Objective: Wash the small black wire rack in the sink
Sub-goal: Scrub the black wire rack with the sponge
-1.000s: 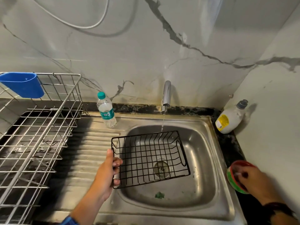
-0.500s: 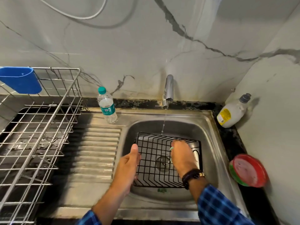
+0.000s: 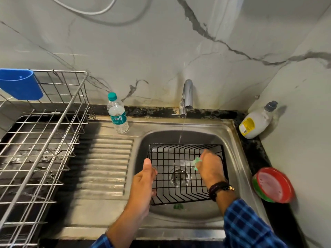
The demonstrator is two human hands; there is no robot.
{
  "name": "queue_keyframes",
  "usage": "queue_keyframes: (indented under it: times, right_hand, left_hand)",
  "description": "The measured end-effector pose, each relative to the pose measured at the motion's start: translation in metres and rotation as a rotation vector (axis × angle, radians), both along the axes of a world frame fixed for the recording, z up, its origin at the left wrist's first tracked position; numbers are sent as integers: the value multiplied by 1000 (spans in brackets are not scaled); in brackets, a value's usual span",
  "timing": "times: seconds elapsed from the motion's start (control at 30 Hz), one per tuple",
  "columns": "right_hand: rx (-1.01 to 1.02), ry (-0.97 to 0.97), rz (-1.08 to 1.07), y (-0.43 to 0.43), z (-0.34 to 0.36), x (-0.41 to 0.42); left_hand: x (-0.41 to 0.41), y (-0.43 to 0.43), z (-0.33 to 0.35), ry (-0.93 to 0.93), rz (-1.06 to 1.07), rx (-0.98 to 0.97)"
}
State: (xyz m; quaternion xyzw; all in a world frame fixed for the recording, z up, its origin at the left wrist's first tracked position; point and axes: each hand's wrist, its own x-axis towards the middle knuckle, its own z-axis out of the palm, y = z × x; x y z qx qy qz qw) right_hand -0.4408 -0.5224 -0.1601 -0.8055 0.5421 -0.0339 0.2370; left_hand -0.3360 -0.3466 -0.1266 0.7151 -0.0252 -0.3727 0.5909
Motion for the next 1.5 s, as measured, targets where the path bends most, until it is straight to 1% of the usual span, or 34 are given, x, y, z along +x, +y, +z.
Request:
queue_keyframes:
  times: [0.03,0.1,0.23,0.3,0.33,0.4,0.5,0.57,0.63,0.77,0.83,0.93,1.1,1.13,1.23,1.37,1.43,1.5]
  right_hand:
    - [-14,-2,-20,1,2,2]
    - [23,-48,1,15,5,18]
    - [137,-85,220,52,3,53]
    - [188,-65,319,55,3,53]
    - [194,-15,350,51,4,47]
    - [119,127,358,37,4,27]
    - [15,320,270,11,10,0]
    - [28,372,242,9,16,0]
    - [111,319,290,25,18,13]
    - [298,196,451,68,25,43]
    - [363,221,473,68,33,48]
    - [336,315,406,50,44,28]
    - [118,404,342,31,50,-4]
    - [110,397,326,31,50,-4]
    - [184,340,344,42,49,1]
    - [123,231,303,50,43,9]
    - [165,183,285,48,44,16]
    - [188,99,327,55,46,29]
  left_hand:
    - [-2,-1,0,8,2,-4]
    - [-4,-3,-2,16,-5,3]
    - [-3,-5,-2,5,-4,-31]
    - [1,-3,-5,27,43,-64]
    - [5,-1,-8,58,79,-88]
    - [10,3,-11,120,123,-136]
    - [12,6,-17,69,84,-164]
    - [11,5,-14,36,48,-184]
    - [9,2,-12,-8,26,-175]
    - [6,-1,-15,-79,-12,-184]
    - [6,0,-17,-101,-44,-234]
    - [6,4,-17,-71,-66,-300]
    - [5,3,-19,-34,-61,-372]
    - [6,3,-19,-43,-61,-378]
    - [12,2,-18,-83,-86,-361]
    - [13,-3,-15,-110,-73,-366]
    - [9,-5,-13,-118,-70,-383]
    - [7,-9,-12,-121,-73,-394]
